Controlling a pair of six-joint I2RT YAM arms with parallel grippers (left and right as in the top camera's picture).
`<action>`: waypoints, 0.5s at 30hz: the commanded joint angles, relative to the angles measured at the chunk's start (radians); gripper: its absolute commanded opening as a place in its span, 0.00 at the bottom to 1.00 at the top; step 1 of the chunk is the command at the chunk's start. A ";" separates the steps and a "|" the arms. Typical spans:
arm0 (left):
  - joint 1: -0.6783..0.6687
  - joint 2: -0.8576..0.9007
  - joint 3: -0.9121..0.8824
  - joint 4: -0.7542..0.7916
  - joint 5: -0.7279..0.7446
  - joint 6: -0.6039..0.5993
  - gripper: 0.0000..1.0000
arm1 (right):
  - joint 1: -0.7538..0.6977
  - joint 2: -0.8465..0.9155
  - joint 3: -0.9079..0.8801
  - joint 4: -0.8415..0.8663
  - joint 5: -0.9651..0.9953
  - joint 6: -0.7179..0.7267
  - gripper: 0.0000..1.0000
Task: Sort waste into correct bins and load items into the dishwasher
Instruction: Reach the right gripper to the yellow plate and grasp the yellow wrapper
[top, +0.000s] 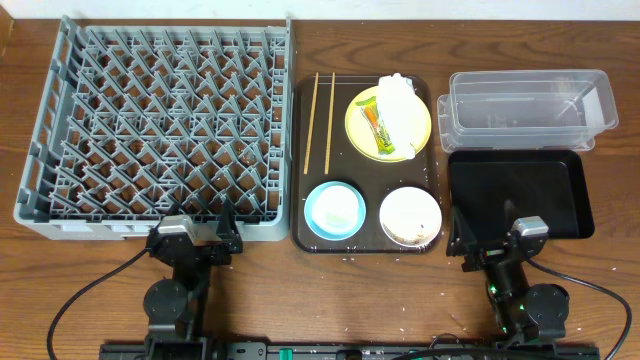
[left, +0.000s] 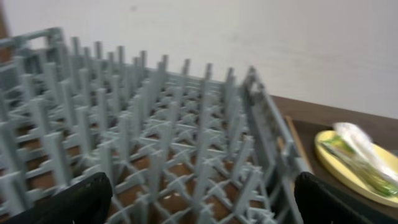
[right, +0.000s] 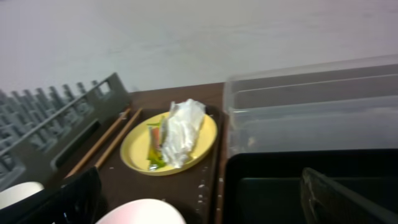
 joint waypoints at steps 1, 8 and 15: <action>-0.002 0.000 -0.015 0.099 0.169 -0.013 0.95 | -0.007 -0.001 0.010 0.008 -0.087 0.022 0.99; -0.002 0.034 0.151 0.151 0.220 -0.014 0.95 | -0.007 0.048 0.173 0.000 -0.100 -0.030 0.99; -0.002 0.304 0.534 -0.166 0.238 -0.020 0.95 | -0.007 0.396 0.460 -0.135 -0.105 -0.047 0.99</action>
